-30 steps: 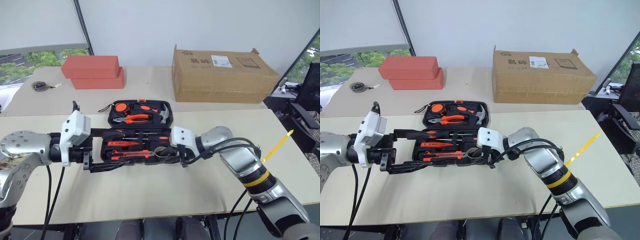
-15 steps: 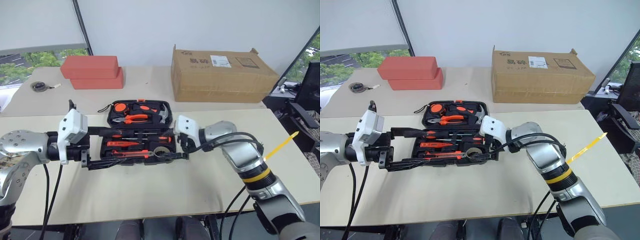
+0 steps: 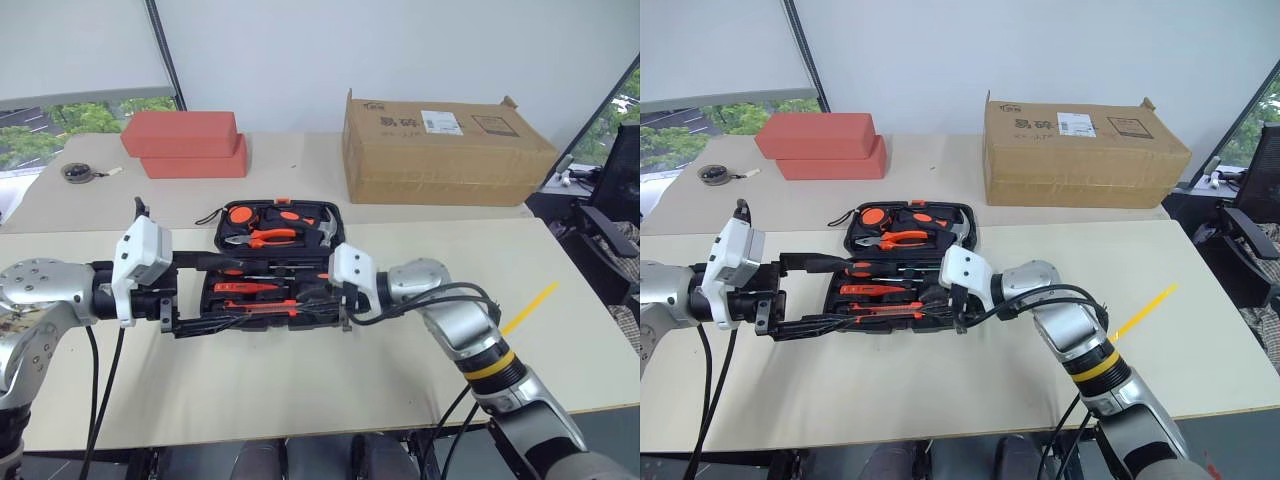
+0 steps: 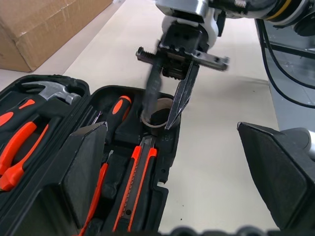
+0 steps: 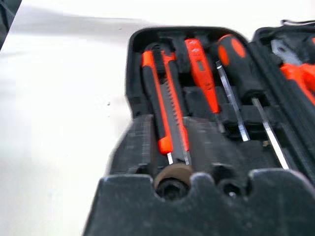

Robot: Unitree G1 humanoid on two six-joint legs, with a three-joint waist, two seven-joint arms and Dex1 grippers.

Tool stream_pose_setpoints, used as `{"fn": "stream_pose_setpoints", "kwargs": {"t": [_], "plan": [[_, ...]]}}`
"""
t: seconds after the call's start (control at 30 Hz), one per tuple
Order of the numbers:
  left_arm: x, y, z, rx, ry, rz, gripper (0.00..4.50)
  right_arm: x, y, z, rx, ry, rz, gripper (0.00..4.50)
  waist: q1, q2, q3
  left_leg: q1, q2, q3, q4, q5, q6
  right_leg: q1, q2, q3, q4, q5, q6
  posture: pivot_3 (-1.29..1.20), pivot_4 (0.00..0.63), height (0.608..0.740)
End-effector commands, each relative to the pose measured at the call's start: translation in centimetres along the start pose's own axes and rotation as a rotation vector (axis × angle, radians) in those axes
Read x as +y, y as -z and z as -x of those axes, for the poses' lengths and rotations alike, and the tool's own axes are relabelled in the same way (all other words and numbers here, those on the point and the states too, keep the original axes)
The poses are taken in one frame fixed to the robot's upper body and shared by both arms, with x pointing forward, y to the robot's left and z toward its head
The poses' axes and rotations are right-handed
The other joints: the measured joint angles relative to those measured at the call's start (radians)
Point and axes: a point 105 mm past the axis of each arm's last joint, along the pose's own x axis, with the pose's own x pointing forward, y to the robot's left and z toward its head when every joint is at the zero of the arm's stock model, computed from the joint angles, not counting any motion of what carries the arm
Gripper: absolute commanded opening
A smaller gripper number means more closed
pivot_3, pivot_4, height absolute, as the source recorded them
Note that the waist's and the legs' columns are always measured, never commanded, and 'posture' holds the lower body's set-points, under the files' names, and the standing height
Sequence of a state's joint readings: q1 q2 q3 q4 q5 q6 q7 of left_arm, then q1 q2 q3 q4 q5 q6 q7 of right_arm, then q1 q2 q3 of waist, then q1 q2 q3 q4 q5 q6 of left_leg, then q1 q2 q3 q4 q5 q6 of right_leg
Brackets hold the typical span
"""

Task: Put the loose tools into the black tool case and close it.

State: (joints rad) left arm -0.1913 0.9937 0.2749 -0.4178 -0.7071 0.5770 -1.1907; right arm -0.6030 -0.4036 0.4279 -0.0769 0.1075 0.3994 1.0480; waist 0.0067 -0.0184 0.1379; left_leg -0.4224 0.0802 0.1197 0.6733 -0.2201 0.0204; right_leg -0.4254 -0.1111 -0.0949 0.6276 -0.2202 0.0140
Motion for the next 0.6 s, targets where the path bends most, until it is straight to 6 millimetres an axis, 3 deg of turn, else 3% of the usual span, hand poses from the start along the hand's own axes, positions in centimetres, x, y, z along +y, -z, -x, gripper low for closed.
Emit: {"fn": "stream_pose_setpoints", "kwargs": {"t": [0.03,0.17,0.37,0.5,0.6], "plan": [[0.1,-0.6,0.2,-0.003,-0.008,-0.040,4.50,-0.7,1.3,0.4,0.061,0.040,0.036,0.05,0.000,0.000,0.000,0.000,0.000,0.000,0.000,0.000,0.000,0.000,0.000,0.000,0.000,-0.001,0.002,0.00,0.150,0.713],[0.0,-0.5,0.2,-0.001,-0.012,-0.038,4.50,-1.1,1.6,0.9,0.072,0.060,0.043,0.05,0.003,0.000,0.000,0.001,0.000,0.000,0.000,0.000,0.000,0.001,0.000,0.000,0.000,-0.001,0.002,0.00,0.150,0.713],[0.1,-0.5,0.1,-0.006,-0.014,-0.037,4.50,-1.2,-1.2,1.5,-0.053,0.050,0.018,0.05,-0.002,0.000,0.000,0.000,0.000,0.000,0.000,0.000,0.000,0.000,0.000,0.000,0.000,-0.001,0.001,0.00,0.150,0.713],[0.3,-0.4,0.3,-0.014,-0.026,-0.032,4.50,-3.7,-3.1,2.7,-0.157,0.165,-0.050,0.05,-0.003,0.000,0.000,0.000,0.000,0.000,-0.001,0.000,0.000,0.000,0.001,0.000,0.000,0.000,0.000,0.00,0.150,0.713],[1.5,0.0,1.0,-0.052,-0.090,0.015,4.50,-7.0,-2.1,4.2,-0.142,0.318,-0.121,0.05,-0.005,0.000,0.000,0.001,0.000,0.000,0.000,0.000,-0.001,0.000,0.000,0.000,0.000,0.001,-0.001,0.00,0.150,0.713]]}}
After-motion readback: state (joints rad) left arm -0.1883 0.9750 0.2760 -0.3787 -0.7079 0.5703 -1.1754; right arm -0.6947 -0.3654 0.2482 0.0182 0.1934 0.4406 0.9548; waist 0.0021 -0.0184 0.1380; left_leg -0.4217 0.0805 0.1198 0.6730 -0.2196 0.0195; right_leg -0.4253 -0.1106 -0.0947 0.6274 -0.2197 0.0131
